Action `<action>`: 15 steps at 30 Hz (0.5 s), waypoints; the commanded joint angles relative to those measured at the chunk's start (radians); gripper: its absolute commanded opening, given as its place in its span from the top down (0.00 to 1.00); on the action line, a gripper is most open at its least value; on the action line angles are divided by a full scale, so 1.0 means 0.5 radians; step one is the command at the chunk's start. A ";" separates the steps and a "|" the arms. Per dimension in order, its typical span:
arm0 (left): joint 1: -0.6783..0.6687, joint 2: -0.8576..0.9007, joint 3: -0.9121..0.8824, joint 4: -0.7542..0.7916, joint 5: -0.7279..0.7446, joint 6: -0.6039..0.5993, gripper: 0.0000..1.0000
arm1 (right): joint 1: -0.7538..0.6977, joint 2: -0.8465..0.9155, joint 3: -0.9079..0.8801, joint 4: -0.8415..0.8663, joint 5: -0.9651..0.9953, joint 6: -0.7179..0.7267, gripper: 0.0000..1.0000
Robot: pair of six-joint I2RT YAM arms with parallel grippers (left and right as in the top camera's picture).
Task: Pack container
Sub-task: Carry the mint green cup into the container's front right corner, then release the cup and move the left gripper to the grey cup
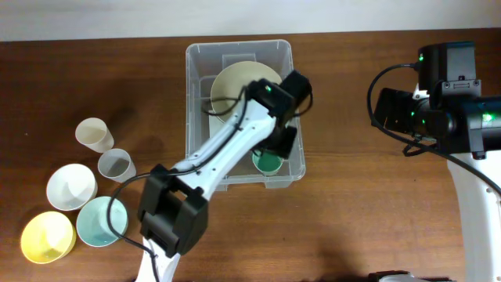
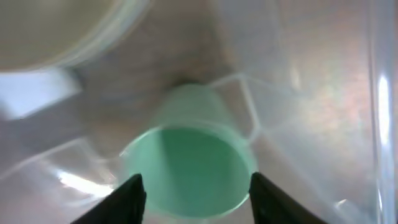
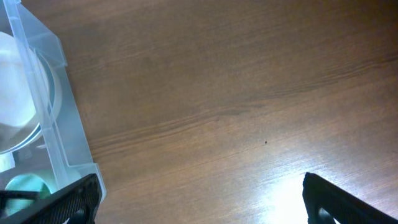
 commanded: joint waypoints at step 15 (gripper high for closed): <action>1.425 -0.651 0.117 -0.327 -0.369 -0.007 0.16 | -0.013 0.003 -0.014 0.002 0.018 -0.005 0.01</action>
